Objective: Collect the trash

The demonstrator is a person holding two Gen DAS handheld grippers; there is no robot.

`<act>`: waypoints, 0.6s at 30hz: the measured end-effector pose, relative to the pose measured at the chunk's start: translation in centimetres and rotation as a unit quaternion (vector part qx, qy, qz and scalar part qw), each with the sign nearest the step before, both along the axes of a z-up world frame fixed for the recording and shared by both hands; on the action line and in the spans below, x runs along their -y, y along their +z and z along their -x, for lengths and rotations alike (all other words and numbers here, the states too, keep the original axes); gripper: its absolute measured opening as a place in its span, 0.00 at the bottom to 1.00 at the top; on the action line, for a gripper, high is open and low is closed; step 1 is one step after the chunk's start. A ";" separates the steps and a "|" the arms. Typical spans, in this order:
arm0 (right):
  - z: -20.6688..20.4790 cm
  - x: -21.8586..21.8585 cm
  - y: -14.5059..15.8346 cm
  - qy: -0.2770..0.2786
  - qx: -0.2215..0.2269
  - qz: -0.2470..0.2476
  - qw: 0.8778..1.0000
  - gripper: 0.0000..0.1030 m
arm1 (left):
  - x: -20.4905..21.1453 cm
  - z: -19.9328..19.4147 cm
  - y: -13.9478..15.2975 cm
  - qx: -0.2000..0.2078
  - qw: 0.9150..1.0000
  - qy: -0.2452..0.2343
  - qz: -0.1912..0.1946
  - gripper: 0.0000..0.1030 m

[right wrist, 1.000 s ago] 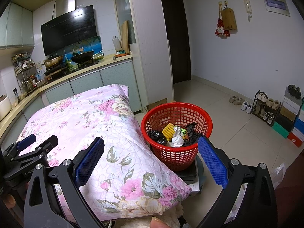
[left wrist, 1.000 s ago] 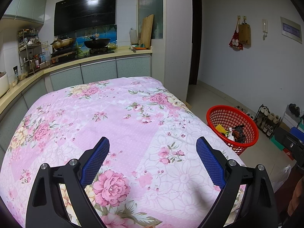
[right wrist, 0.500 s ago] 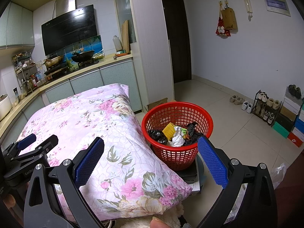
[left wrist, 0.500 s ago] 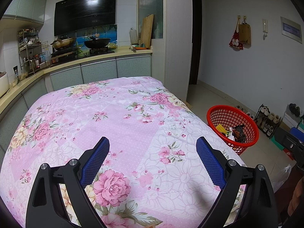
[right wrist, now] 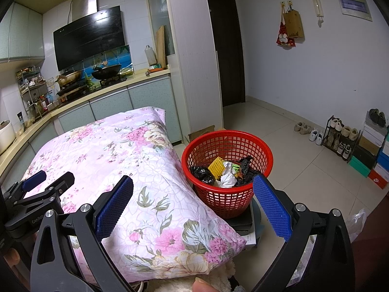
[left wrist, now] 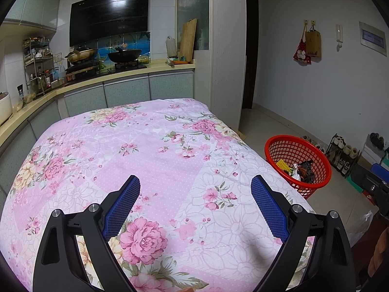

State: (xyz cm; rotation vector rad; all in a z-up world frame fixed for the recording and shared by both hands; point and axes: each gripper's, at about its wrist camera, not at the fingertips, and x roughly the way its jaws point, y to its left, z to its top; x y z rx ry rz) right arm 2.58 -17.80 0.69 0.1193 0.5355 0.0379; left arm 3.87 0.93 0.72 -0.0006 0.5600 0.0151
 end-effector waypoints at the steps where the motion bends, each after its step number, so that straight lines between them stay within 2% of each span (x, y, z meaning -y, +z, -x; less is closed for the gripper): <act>1: 0.0 0.0 0.0 0.000 0.000 0.000 1.000 0.93 | 0.0 0.0 -0.1 0.000 1.000 0.000 0.000 0.87; 18: -0.1 0.1 0.0 0.000 -0.002 0.000 1.000 0.93 | -0.3 0.1 -0.3 -0.002 1.000 -0.003 0.004 0.87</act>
